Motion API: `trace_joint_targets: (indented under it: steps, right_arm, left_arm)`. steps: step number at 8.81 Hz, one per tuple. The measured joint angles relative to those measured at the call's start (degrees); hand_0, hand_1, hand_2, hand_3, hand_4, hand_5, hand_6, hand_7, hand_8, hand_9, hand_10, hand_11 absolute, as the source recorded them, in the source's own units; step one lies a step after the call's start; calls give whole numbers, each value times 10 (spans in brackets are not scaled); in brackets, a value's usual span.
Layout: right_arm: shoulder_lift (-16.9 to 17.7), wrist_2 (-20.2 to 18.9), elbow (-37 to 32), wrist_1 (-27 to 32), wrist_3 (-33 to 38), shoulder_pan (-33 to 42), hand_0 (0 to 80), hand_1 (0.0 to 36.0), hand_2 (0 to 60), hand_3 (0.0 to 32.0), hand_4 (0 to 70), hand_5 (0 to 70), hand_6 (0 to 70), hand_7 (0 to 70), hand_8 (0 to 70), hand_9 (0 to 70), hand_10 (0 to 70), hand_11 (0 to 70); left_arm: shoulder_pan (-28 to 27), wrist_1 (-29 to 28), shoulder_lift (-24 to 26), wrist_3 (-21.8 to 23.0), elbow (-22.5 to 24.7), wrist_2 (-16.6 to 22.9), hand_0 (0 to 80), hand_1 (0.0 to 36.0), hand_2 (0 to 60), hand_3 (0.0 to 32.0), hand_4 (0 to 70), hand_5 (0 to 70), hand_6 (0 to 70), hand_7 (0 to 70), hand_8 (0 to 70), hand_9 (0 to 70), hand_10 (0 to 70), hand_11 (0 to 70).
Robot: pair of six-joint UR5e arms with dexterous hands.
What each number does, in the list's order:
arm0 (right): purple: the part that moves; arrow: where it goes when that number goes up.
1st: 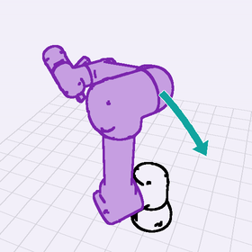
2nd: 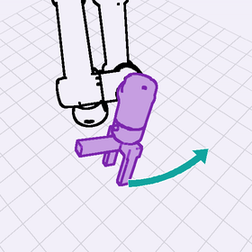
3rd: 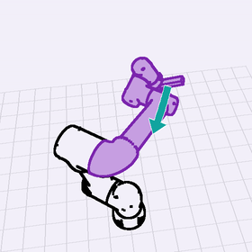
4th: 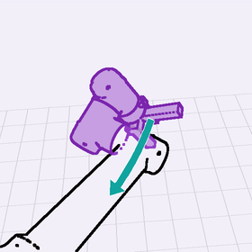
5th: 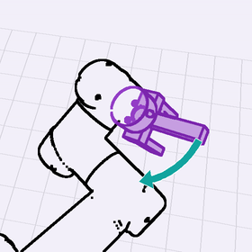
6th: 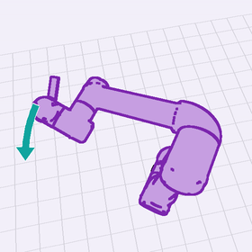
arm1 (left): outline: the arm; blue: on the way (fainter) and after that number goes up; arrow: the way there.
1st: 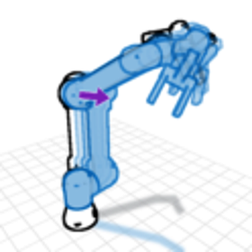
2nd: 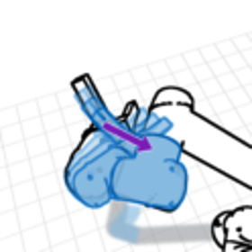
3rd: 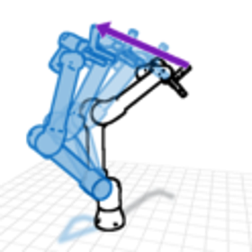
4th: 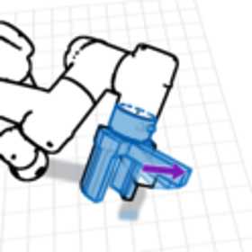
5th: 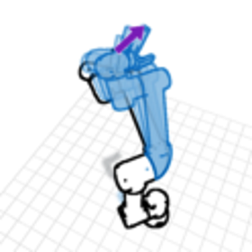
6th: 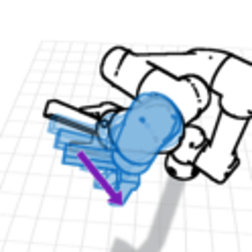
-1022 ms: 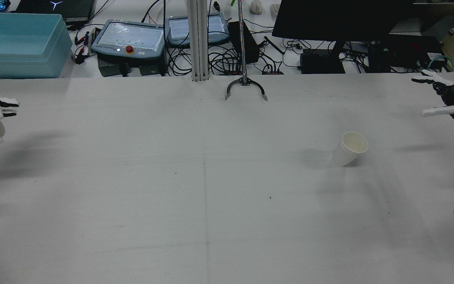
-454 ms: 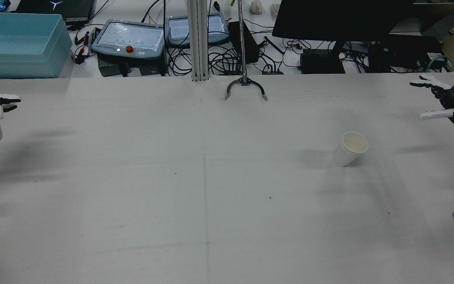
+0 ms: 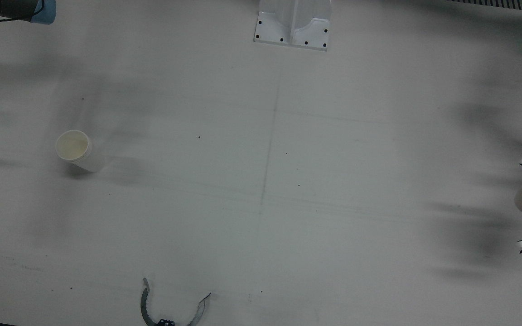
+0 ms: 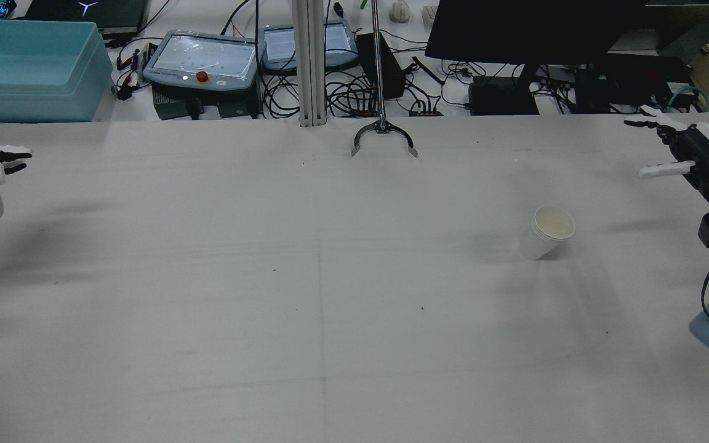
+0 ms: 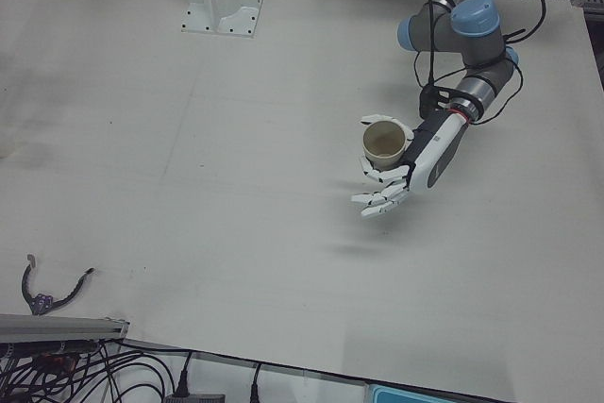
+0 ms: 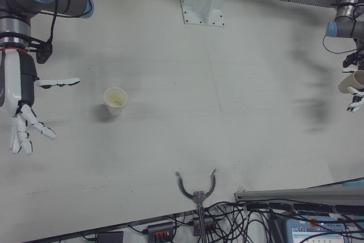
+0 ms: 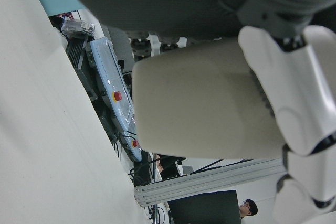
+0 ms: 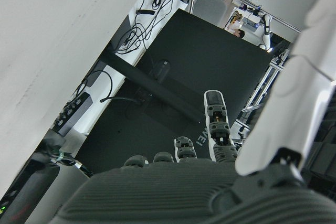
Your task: Pour water
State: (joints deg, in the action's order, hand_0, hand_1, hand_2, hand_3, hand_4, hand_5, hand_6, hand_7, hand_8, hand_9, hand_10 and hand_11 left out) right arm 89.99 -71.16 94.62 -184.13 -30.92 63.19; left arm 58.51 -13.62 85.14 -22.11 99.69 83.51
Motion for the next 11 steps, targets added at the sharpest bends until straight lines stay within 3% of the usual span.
trace_joint_targets:
  steps: [1,2,5,7,8,11]
  right_arm:
    - [-18,29,-1,0,1,-21,586,192,0,0,117,112,2,28,0,0,0,8]
    - [-27,71,12,1,4,-53,605,205,0,0,94,100,0,1,0,0,0,14]
    - [-3,185,59,4,23,-122,542,181,0,0,27,66,0,0,0,0,0,13]
    - [-4,281,23,7,84,-177,499,147,13,12,13,84,0,0,0,0,0,0]
    - [-15,304,-2,7,103,-199,483,128,13,26,0,78,0,0,0,0,0,0]
    - [-43,338,-26,23,128,-257,490,132,0,20,0,69,0,0,0,0,0,0]
  left_arm:
    - [0,3,0,0,2,1,475,91,354,0,700,700,209,231,112,148,103,147]
    - [0,7,0,-1,4,1,477,92,358,0,700,700,208,231,112,148,101,145]
    - [0,14,3,-1,6,2,475,91,349,0,700,700,206,229,112,149,100,144]
    - [0,15,5,-1,7,2,476,94,358,0,700,700,204,229,109,143,98,141]
    - [0,16,5,-2,8,2,475,92,350,0,700,700,204,229,109,142,99,142]
    - [0,16,1,-1,14,2,477,95,353,0,700,700,203,228,109,141,98,141]
